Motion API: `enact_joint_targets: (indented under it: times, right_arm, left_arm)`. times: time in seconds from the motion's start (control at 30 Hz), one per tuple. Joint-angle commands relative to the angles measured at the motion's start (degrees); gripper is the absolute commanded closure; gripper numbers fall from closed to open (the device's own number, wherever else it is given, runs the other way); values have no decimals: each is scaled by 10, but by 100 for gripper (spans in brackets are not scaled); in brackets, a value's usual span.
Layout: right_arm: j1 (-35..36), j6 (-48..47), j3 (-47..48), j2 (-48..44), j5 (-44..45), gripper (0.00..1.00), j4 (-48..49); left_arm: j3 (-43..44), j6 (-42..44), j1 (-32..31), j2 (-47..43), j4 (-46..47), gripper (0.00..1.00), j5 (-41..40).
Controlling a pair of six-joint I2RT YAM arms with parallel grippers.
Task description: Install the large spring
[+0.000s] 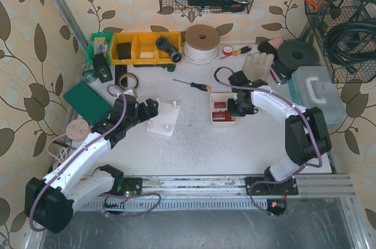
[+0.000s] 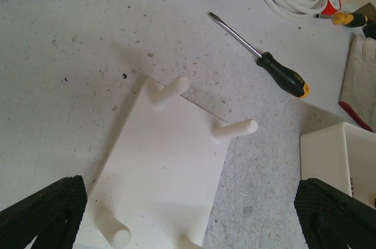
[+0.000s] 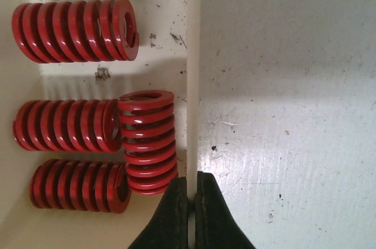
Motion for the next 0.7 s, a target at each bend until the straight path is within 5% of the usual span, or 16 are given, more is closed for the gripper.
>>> enact_joint_targets:
  times: [0.0,0.2,0.43,0.67]
  right_arm:
    - [5,10,-4,-8,-25,100,-16]
    - [4,9,17,-34,-21,47,-39]
    - [21,44,32,-122,6,39,-59]
    - [153,143,-59,-266,8,36,90]
  left_arm:
    - [9,-8,3,5,-1,2,10]
    - [13,-7,3,17,-7,3,17]
    - [29,-6,6,24,-55,8,37]
    - [115,60,18,61,-243,19,38]
